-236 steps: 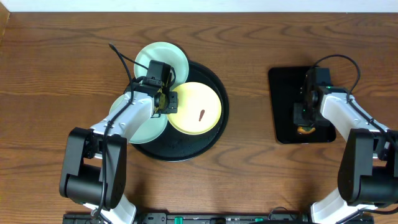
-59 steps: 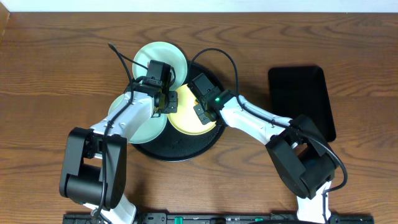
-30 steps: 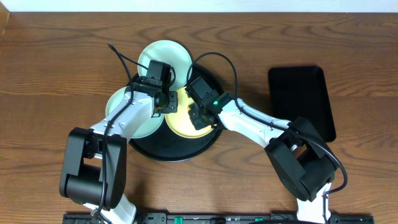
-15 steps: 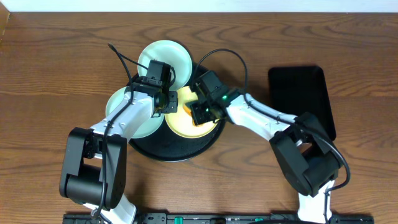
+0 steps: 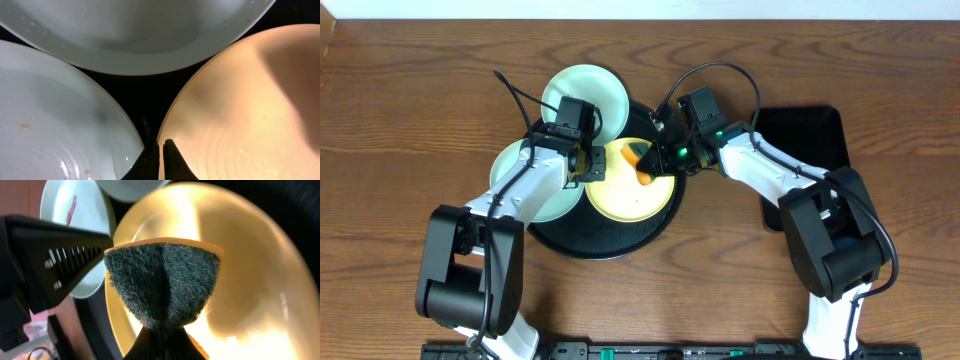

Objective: Clean dirty plates on tray and stack at the side
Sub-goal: 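Scrub the sponge across the yellow plate surface with the right gripper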

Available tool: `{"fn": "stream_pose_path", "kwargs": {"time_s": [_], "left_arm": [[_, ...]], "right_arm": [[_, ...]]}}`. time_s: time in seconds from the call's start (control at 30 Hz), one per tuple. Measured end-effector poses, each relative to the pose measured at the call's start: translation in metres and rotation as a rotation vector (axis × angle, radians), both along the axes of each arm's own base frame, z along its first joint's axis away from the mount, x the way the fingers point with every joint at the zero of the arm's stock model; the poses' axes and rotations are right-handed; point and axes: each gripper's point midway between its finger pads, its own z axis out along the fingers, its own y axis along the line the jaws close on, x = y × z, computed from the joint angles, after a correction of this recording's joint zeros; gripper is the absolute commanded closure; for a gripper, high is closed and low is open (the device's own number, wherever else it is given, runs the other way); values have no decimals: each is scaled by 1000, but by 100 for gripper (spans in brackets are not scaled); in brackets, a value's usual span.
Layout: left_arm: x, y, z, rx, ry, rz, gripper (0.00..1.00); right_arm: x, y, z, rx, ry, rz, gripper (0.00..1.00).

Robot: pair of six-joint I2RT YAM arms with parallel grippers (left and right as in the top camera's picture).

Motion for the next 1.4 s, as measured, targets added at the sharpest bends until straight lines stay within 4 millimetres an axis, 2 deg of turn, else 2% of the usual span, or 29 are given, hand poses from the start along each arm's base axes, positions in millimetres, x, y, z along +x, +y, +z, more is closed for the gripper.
{"fn": "stream_pose_path", "kwargs": {"time_s": [0.4,0.67,0.93,1.1,1.4], "left_arm": [[0,0,0,-2,1,6,92],[0,0,0,-2,1,6,92],[0,0,0,-2,0,6,92],[0,0,0,-2,1,6,92],[0,0,0,-2,1,6,92]], "right_arm": [[-22,20,-1,8,8,67,99],[-30,22,-18,64,-17,63,99],[-40,33,-14,114,1,79,99],[-43,35,-15,111,8,81,99],[-55,36,-30,50,-11,91,99]]}}
